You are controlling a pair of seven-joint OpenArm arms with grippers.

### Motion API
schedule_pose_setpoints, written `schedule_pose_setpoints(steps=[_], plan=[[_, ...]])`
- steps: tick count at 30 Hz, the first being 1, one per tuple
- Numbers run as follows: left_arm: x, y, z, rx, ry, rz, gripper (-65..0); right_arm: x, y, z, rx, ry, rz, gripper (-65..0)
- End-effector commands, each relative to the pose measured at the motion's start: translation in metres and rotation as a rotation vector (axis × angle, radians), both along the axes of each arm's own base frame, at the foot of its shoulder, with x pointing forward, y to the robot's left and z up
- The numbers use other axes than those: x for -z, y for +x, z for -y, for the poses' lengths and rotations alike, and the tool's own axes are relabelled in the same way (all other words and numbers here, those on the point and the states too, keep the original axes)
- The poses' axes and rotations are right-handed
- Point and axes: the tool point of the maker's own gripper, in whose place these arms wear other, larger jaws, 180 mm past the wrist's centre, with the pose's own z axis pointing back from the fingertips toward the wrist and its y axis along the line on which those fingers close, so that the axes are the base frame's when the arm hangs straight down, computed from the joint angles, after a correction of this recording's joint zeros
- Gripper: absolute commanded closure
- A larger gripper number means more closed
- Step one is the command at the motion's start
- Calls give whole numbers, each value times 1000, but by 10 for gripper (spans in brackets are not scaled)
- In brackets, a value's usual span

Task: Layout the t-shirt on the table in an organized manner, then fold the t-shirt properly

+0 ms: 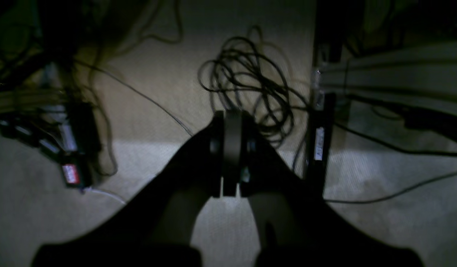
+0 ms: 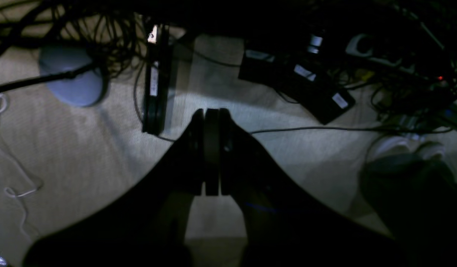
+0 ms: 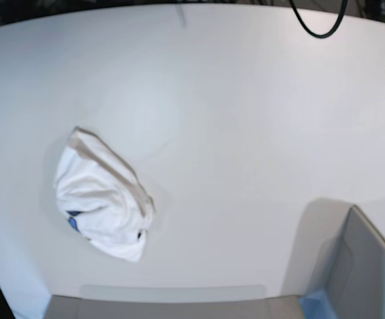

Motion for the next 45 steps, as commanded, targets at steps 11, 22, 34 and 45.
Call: schedule_pose_setpoints(steps=[11,22,34,45], plan=[[-98,7,-42,0,116,158,0,-105,15,-22,100,170,168,-1],[-181,36,-50,17,153,300,0,-187,82,-33,103,256,380,-1],[-220,117,-21,15,-46,565,0,-261,165,-11,61,203,676,-1],[-238,223,60,120,-303,840,-1,-266,237,4,4,137,793,-61]])
